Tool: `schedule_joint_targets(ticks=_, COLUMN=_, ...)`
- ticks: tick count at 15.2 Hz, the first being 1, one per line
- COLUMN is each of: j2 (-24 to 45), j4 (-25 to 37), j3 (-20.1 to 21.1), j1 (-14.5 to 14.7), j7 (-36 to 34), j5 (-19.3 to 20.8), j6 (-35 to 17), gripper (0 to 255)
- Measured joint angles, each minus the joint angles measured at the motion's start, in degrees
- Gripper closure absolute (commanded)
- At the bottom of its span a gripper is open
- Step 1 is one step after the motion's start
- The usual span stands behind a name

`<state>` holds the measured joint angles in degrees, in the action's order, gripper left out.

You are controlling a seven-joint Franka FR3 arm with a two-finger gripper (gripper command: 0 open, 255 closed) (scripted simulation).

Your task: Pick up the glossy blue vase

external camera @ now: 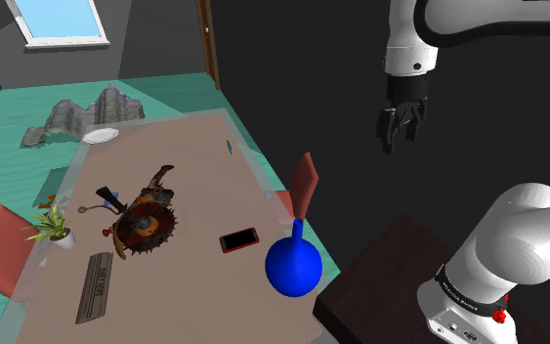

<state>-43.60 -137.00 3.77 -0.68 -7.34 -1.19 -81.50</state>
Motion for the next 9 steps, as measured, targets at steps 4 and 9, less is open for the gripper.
schedule_joint_targets(ticks=4, j2=1.03, j4=-1.89, j3=1.72, j1=0.7, j7=-1.87, j5=-1.7, j6=-3.33, gripper=0)
schedule_joint_targets(ticks=9, j2=5.22, j4=-5.42, j3=5.87, j1=2.27, j7=-5.98, j5=-5.39, j6=-12.25, gripper=0)
